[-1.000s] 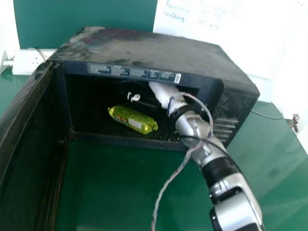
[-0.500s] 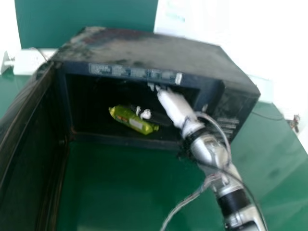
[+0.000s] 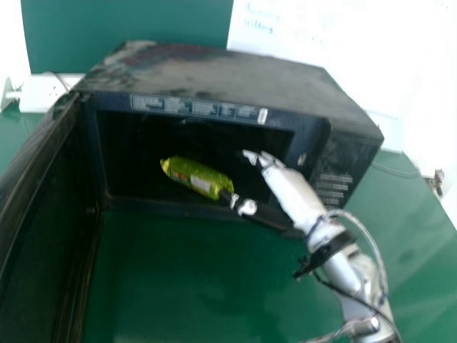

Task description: Put biscuit inside oven

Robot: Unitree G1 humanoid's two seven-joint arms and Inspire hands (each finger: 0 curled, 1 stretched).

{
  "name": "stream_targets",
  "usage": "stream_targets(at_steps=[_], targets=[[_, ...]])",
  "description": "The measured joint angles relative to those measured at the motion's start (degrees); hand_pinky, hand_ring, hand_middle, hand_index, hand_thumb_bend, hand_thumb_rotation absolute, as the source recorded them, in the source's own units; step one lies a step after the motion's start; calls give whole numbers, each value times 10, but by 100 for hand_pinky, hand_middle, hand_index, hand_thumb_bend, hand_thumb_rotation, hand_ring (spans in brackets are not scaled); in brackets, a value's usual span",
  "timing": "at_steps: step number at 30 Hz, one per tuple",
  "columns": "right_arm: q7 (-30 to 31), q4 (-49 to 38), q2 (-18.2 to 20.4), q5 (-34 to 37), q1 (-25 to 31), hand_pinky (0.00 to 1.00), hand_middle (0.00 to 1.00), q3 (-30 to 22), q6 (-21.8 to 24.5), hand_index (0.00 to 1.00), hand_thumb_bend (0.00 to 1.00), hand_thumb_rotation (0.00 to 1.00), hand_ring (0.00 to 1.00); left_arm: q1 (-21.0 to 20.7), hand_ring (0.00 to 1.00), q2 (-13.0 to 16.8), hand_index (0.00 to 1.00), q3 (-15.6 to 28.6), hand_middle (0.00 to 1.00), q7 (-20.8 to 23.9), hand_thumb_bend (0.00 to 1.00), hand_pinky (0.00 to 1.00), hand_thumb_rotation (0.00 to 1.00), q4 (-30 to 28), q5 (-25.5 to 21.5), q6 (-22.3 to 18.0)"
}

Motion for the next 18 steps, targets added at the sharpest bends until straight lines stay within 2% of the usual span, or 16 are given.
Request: stream_targets(at_steps=[5, 9, 18], targets=[[35, -64, -17, 43, 55, 0, 91, -38, -11, 99, 87, 85, 100, -2, 92, 0, 94, 0, 94, 0, 90, 99, 100, 2, 1, -1], [65, -114, -25, 105, 108, 0, 91, -77, -20, 99, 86, 85, 100, -4, 93, 1, 94, 0, 95, 0, 92, 100, 100, 4, 1, -1], [95, -194, -22, 230, 226, 0, 91, -152, -34, 100, 87, 87, 100, -12, 91, 2, 92, 0, 91, 1, 95, 100, 100, 9, 8, -2]])
